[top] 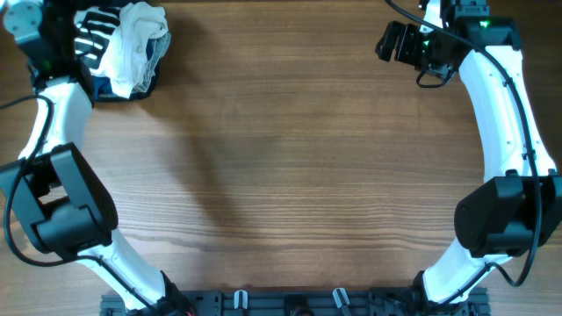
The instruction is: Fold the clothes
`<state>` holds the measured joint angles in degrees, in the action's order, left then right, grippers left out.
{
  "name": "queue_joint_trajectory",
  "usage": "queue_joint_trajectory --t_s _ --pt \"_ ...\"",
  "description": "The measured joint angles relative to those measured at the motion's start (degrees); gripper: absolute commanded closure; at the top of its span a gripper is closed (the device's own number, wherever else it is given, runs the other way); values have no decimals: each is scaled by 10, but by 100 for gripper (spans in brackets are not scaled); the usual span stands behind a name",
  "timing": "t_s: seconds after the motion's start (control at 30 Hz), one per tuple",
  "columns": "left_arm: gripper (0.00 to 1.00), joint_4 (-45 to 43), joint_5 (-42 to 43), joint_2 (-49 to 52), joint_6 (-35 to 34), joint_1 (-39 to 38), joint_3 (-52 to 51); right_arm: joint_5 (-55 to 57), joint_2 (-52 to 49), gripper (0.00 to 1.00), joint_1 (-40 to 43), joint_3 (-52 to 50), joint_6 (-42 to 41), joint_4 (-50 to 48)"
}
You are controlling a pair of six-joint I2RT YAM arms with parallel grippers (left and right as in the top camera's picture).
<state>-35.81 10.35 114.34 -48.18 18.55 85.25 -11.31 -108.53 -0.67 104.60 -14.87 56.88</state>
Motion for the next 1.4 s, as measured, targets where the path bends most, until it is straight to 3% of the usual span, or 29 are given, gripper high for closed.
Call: queue_joint_trajectory --t_s 0.47,0.8,1.03,1.17,1.2,1.3,1.4 --pt "96 16 12 67 -13 1 25 0 0 0 0 0 -2 2" --pt "96 174 146 74 -13 34 30 0 0 0 0 0 -2 3" --pt "96 315 189 42 9 60 32 0 0 0 0 0 -2 1" --pt "86 412 194 10 60 64 35 -2 0 0 0 0 -5 -6" --pt "79 438 196 3 75 64 35 -2 0 1 0 0 -7 -6" --pt "46 504 196 -6 122 64 37 -2 0 0 0 0 -9 -7" --pt "21 560 190 -7 154 64 37 -3 0 1 0 0 -9 -8"
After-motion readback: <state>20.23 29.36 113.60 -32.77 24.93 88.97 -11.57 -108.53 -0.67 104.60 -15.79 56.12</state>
